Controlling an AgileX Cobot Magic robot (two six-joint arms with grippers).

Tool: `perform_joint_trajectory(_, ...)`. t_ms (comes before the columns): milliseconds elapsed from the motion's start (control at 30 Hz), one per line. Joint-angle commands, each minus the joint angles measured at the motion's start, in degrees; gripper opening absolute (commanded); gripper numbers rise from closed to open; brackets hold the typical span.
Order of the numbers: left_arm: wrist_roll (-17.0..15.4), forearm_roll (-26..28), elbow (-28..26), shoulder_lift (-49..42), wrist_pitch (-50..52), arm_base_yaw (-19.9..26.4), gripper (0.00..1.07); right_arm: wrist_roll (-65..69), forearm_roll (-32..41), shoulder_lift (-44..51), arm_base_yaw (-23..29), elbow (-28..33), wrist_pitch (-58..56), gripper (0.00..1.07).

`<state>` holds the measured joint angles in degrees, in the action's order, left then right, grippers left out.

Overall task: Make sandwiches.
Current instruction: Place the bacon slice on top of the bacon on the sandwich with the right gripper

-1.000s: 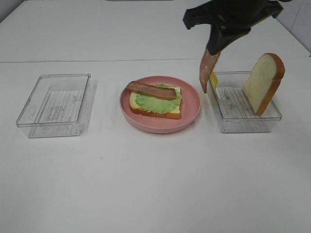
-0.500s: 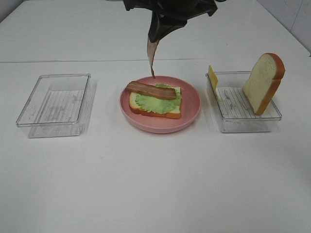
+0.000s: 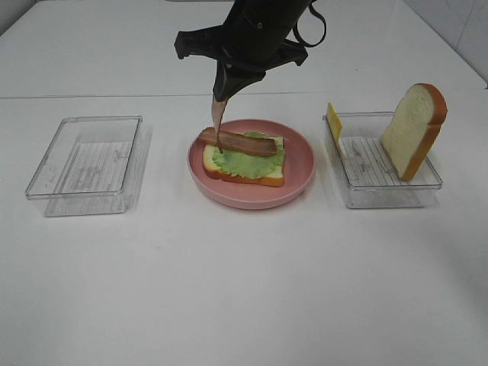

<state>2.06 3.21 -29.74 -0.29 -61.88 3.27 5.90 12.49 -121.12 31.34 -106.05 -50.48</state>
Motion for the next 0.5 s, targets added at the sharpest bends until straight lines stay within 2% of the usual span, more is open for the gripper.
perform_joint_trajectory(33, 0.0, 0.46, 0.06, -0.74, 0.4, 0.11, 0.88, -1.32, -0.69, -1.49, -0.06, -0.52, 1.89, 0.0)
perform_joint_trajectory(333, 0.0, 0.46, 0.06, -0.74, 0.4, 0.11, 0.88, -1.26, 0.63, -3.21, -0.17, -0.52, 2.52, 0.0)
perform_joint_trajectory(433, 0.0, 0.46, 0.06, -0.74, 0.4, 0.11, 0.88, -1.43, -0.74, -3.72, -0.17, -0.52, 2.81, 0.0)
perform_joint_trajectory(500, 0.0, 0.46, 0.06, -0.74, 0.4, 0.11, 0.88, -0.97, -5.04, -4.41, -0.17, -0.52, 2.98, 0.0)
